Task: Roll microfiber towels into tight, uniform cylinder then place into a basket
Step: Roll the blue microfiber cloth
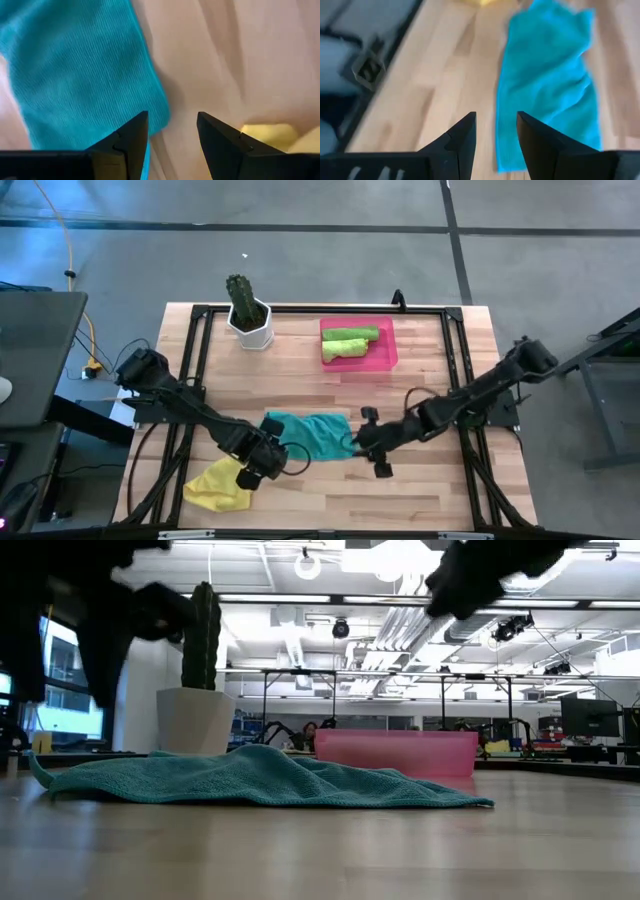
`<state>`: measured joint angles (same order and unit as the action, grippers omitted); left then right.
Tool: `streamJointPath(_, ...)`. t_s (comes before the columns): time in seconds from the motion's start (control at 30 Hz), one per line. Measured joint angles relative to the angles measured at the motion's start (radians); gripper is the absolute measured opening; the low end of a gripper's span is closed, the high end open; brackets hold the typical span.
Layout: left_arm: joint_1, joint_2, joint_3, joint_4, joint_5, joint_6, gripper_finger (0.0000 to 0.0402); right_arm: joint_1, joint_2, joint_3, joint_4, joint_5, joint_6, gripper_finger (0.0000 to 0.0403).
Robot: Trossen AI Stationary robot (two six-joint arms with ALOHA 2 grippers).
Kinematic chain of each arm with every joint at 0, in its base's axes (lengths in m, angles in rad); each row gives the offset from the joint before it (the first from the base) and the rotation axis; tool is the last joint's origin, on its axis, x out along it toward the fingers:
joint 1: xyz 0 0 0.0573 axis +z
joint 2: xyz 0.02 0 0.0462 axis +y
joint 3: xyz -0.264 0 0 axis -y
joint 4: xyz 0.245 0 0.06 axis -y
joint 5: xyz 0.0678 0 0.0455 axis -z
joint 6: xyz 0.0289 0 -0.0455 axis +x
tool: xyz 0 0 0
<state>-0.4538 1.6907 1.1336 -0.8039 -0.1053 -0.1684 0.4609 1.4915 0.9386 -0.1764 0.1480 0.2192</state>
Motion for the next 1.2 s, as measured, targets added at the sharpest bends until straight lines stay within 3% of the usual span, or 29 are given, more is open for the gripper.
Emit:
streamJointPath(0.2, -0.002, -0.004, -0.046, 0.038, -0.004, -0.019, 0.0153, 0.017, 0.125, 0.000, -0.015, -0.003, -0.101, 0.0133)
streamJointPath(0.5, -0.027, -0.009, -0.045, 0.076, -0.012, -0.119, 0.0123, 0.017, 0.268, 0.000, 0.026, -0.003, -0.089, 0.0133)
streamJointPath(0.73, -0.047, -0.009, -0.045, 0.070, -0.012, -0.235, 0.0120, 0.004, 0.328, 0.000, 0.025, 0.056, -0.089, 0.0133)
streamJointPath(0.97, -0.068, -0.009, -0.045, 0.069, -0.012, -0.251, 0.0120, -0.021, 0.350, 0.003, 0.030, 0.059, -0.074, 0.0133)
streamJointPath(1.2, -0.081, -0.009, -0.045, 0.069, -0.012, -0.274, 0.0120, -0.039, 0.354, 0.003, 0.026, 0.053, 0.073, 0.0072)
